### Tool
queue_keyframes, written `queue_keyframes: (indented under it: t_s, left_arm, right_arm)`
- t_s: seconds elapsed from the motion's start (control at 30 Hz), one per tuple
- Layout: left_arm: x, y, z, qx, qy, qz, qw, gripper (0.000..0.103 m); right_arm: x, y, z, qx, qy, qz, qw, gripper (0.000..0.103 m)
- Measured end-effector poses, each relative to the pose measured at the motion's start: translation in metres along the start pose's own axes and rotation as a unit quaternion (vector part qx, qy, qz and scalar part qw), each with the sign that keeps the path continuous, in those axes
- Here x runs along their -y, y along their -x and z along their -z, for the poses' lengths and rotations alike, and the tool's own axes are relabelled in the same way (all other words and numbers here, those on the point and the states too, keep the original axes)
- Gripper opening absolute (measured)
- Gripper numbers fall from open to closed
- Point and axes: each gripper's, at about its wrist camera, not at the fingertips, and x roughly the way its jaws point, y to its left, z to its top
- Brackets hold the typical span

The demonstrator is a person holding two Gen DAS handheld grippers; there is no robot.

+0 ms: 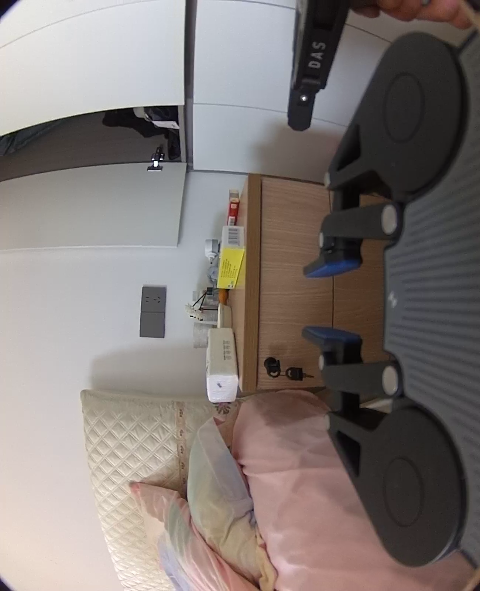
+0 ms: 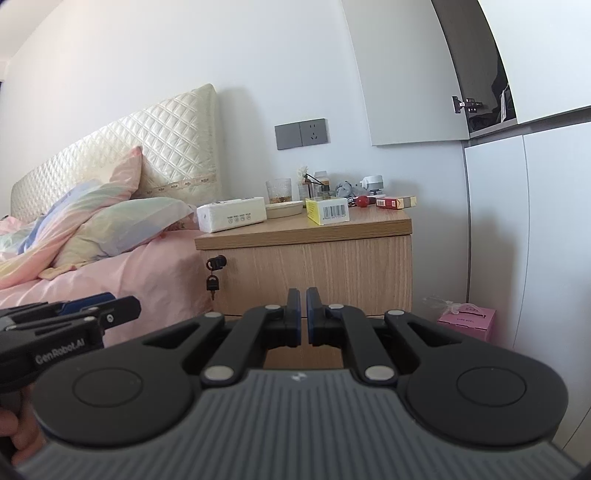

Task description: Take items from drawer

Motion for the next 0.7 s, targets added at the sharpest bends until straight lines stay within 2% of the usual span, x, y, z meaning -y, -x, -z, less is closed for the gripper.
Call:
queue_keyframes:
  t_s: [0.37, 0.7]
  left_arm:
    - [-0.012, 0.038, -0.013, 0.003, 0.011, -0.009, 0.9999, 0.032]
    - [-0.020, 0.035, -0.035, 0.012, 0.019, -0.014, 0.9996, 0.033]
  right_arm:
    - [-0.022, 0.033, -0.013, 0.018, 0.009, -0.021, 1.000, 0.006]
    - [-0.027, 0.031, -0.030, 0.020, 0.018, -0.032, 0.999, 0.007]
